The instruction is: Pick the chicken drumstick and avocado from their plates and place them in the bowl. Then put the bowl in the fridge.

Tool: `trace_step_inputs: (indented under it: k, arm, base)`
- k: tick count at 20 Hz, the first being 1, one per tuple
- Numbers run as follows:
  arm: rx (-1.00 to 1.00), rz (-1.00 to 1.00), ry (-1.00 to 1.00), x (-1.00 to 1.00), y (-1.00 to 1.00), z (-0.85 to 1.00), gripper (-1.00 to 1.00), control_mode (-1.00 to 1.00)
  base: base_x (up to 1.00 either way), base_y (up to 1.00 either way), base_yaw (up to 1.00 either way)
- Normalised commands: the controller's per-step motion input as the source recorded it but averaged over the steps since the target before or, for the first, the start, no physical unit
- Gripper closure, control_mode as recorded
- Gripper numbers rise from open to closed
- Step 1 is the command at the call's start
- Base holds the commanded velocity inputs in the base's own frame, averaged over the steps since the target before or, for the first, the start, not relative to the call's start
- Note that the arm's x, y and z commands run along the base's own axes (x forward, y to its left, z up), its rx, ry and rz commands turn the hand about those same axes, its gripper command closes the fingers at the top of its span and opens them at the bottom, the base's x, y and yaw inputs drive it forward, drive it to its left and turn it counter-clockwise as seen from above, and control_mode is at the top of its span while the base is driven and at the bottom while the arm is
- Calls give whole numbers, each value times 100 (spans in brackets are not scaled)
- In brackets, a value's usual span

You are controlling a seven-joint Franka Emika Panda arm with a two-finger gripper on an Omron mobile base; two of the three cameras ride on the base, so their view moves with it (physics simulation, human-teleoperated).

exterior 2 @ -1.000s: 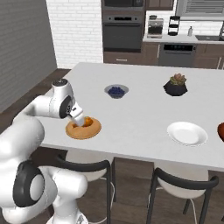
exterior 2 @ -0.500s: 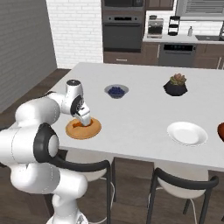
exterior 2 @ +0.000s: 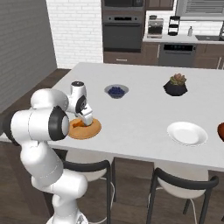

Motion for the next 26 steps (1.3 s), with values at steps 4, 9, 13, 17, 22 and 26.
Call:
trace_step_inputs:
  k: [4,9,13,17,22,26]
  arm:
    - [0,0,0,20,0,-44,-100,-100]
    - [0,0,-1,42,7,-31,-100,-100]
    - [0,0,0,30,11,-33,-100,-100]
    - [0,0,-5,19,1,-38,-100,-100]
    - [0,0,-7,7,12,-50,100,-100]
    - [0,0,-5,-11,3,-34,100,-100]
  base:
    - [0,0,0]
    - [0,0,0]
    - [0,0,0]
    - [0,0,0]
    - [0,0,0]
    - [0,0,0]
